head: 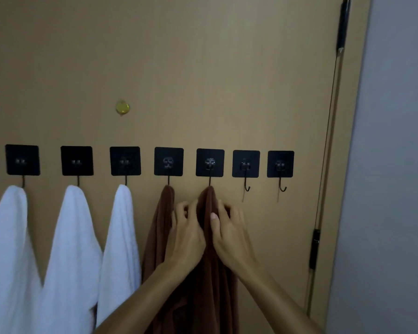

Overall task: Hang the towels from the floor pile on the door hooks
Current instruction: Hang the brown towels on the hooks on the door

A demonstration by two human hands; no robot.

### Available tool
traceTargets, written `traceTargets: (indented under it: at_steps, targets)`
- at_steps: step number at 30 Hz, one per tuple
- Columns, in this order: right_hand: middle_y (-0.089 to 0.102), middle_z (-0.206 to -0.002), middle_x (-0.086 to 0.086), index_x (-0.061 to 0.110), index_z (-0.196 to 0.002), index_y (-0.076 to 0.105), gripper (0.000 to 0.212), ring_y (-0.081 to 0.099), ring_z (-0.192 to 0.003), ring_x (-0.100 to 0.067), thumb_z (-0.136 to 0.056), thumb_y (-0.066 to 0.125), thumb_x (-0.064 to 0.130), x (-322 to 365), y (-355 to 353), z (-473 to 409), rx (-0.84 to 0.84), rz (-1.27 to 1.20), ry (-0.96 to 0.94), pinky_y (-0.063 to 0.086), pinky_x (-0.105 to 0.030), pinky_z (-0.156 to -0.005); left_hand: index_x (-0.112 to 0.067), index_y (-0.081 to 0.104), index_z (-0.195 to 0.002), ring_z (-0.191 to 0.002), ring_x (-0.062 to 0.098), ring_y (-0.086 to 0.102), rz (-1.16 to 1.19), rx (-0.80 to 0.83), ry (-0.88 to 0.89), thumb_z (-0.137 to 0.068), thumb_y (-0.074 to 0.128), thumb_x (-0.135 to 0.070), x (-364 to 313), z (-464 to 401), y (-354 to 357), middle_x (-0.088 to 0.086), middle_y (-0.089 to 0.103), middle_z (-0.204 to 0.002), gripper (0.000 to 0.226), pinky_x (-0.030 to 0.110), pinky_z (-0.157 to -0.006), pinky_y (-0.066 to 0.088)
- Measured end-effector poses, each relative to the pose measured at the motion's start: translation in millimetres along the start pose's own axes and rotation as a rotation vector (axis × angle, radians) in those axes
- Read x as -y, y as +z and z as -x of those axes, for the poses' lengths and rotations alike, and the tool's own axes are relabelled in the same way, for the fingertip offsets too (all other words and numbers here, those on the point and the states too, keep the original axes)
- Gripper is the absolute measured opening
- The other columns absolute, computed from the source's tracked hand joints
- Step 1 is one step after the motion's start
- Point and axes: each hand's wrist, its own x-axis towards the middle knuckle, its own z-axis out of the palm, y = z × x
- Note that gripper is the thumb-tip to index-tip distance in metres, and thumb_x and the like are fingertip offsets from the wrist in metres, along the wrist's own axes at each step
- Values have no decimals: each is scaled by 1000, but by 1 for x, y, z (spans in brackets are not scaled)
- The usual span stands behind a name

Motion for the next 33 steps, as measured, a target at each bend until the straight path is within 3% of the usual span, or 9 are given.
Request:
traceTargets:
  at_steps: [3, 8, 12, 15, 19, 24, 26, 28, 33]
  targets:
    - [35, -146, 3, 21, -151, 5, 55, 31, -120, 5, -102, 26, 34, -1, 10, 17, 70, -180, 3, 24, -11, -102, -14, 25, -147, -130, 10, 37, 161, 37, 46, -99, 38, -16, -3, 11, 5, -1, 29, -147, 50, 24, -107, 36]
    - [34, -147, 4, 21, -150, 3, 55, 31, -124, 6, -102, 29, 26, -12, 28, 51, 120, -248, 41, 19, -3, -103, -20, 7, -150, -143, 6, 21, 336, 284, -123, -102, 30, -24, 9, 49, 22, -3, 16, -158, 54, 16, -113, 18]
    - [39, -148, 1, 20, -151, 8, 52, 44, -131, -9, -103, 25, 26, -20, 40, 82, 258, -383, 174, 35, -29, -111, -19, -4, -150, -143, 1, 9, 227, 343, -118, -102, 27, -21, 14, 78, 31, -5, 2, -160, 58, 8, -109, 7]
    - [47, -141, -2, 15, -150, 17, 49, 50, -126, -16, -103, 24, 25, -28, 46, 105, 374, -382, 258, 39, -30, -108, -16, -12, -149, -142, 2, 10, 189, 428, -157, -100, 30, -12, 14, 99, 32, -1, -2, -160, 65, 8, -110, 9]
    - [59, -127, -15, 5, -132, 42, 35, 58, -113, -28, -101, 29, 17, -40, 44, 130, 548, -200, 288, 43, -23, -89, -15, -16, -149, -143, 15, 24, 109, 623, -228, -97, 34, -10, 9, 126, 22, 5, 8, -160, 72, 29, -118, 21]
    - [58, -128, -15, 7, -130, 49, 36, 57, -112, -25, -96, 38, 13, -38, 23, 166, 789, -163, 241, 43, -21, -92, -10, 7, -152, -133, 28, 41, -86, 912, -426, -95, 37, -17, -4, 163, 9, 15, 35, -149, 64, 37, -112, 34]
    - [65, -107, -20, 3, -96, 62, 24, 58, -91, -24, -93, 39, 9, -37, 15, 182, 842, -126, 272, 50, -31, -85, -3, 40, -137, -118, 31, 54, -239, 1060, -473, -94, 38, -19, -15, 179, 3, 17, 51, -135, 46, 37, -101, 45]
    - [60, -77, -13, 7, -63, 53, 30, 53, -74, -20, -91, 41, 10, -36, 6, 199, 881, -65, 304, 45, -29, -69, 1, 59, -113, -105, 31, 62, -288, 1154, -501, -90, 41, -17, -28, 195, -2, 18, 62, -120, 34, 37, -88, 51]
    - [52, -64, -3, 5, -62, 53, 32, 45, -57, -12, -91, 40, 8, -34, -21, 243, 919, -48, 301, 36, -25, -55, -6, 61, -100, -98, 31, 63, -356, 1151, -432, -90, 41, -20, -59, 234, -6, 15, 62, -112, 27, 35, -76, 49]
